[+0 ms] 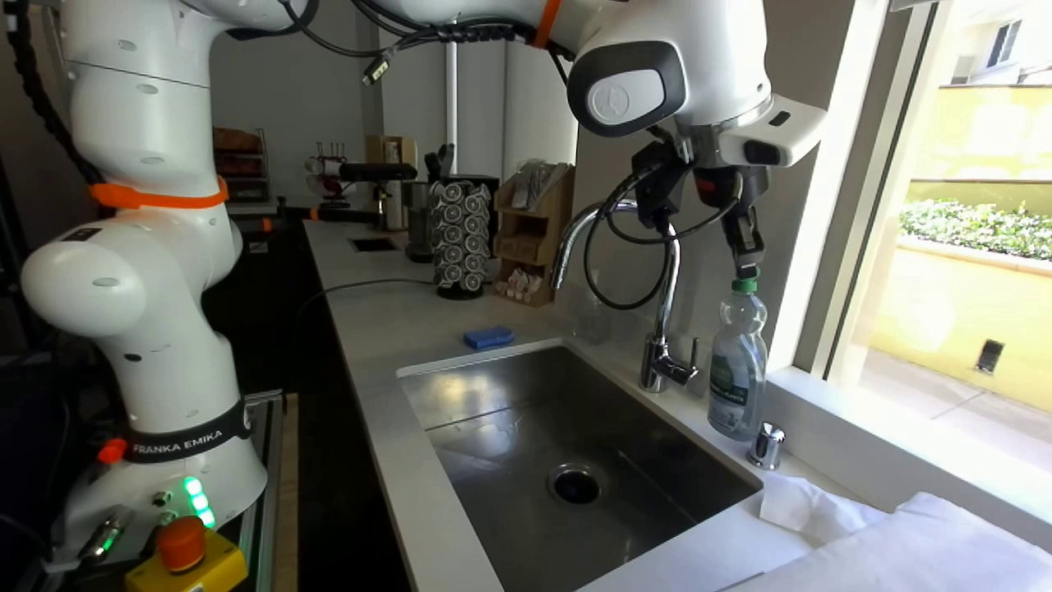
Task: Put the soap bottle on the window seal
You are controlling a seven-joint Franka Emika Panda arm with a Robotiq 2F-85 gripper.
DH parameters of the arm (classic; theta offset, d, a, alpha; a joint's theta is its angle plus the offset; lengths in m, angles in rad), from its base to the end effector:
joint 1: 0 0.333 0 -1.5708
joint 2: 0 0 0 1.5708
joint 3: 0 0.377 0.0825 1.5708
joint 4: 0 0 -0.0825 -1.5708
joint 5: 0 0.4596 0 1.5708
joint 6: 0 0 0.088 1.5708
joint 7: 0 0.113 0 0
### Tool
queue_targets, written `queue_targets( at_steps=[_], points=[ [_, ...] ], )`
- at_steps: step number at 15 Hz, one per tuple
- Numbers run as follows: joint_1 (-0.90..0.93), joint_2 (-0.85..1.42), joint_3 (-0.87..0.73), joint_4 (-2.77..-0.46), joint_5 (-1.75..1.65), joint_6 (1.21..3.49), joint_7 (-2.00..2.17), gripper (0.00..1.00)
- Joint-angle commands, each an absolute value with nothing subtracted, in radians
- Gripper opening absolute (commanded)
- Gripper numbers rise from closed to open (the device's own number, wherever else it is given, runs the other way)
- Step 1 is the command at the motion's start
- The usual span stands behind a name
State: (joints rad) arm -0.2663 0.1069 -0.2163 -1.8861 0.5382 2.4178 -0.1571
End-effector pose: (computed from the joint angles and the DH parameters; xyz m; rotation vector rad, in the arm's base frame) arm 0.6264 -0.3172 0.5220 -2.6377 0.8882 -0.7550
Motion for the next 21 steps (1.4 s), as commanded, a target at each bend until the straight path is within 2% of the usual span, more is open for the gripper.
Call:
queue_targets(
  at_steps=[1,3,4,10,21],
  points=[
    [-0.271,0.107,-0.211,-1.884,0.536,2.416,-0.154,0.1],
    [-0.271,0.107,-0.211,-1.884,0.536,2.416,-0.154,0.1],
    [-0.271,0.107,-0.211,-1.884,0.536,2.416,-0.154,0.03],
    [-0.278,0.197,-0.207,-1.804,0.538,2.536,-0.078,0.03],
    [-0.328,0.356,-0.134,-1.538,0.645,2.549,-0.045,0.03]
  ],
)
